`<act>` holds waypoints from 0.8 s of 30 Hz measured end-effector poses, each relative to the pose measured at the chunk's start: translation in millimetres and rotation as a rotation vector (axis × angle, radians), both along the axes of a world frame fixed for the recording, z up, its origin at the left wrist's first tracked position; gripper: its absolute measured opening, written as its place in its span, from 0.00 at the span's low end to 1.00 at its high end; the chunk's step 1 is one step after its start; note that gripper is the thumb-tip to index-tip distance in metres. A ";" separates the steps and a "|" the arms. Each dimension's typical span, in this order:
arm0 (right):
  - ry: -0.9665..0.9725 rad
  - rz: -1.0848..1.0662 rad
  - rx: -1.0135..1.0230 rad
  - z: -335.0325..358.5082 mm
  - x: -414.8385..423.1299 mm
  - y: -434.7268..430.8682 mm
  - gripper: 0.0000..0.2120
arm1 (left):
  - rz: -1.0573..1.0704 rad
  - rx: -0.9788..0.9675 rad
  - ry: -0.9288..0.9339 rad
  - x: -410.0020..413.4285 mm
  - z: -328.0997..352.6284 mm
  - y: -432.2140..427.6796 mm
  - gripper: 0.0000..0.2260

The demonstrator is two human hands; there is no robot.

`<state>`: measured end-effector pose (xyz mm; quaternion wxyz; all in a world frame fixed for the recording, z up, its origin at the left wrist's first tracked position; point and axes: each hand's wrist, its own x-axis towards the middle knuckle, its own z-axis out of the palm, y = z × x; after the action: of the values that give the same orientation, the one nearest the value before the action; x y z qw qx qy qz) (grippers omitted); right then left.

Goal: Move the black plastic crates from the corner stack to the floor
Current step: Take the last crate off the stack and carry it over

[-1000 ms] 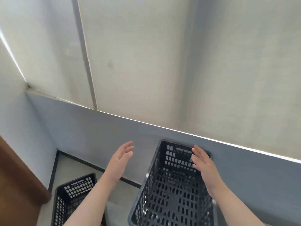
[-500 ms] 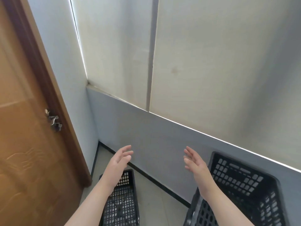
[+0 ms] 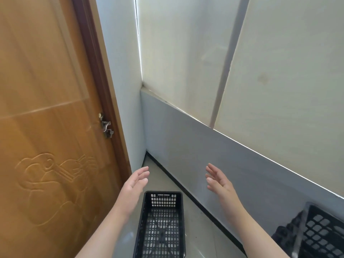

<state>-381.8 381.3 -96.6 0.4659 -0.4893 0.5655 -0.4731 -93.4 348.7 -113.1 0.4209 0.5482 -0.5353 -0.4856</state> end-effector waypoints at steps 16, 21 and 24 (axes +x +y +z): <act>-0.061 0.078 0.117 -98.1 0.3 -169.8 0.28 | 0.163 0.086 -0.032 1.1 -62.0 -144.9 0.15; -0.056 0.033 0.155 -138.1 11.6 -186.4 0.27 | 0.128 0.110 -0.021 11.6 -100.4 -172.8 0.21; -0.059 0.001 0.171 -176.0 18.4 -191.5 0.28 | 0.114 0.125 -0.015 20.7 -136.6 -182.7 0.25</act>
<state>-363.3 189.8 -272.6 0.5227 -0.4337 0.5897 -0.4370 -72.7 166.0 -249.8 0.4086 0.6066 -0.4750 -0.4894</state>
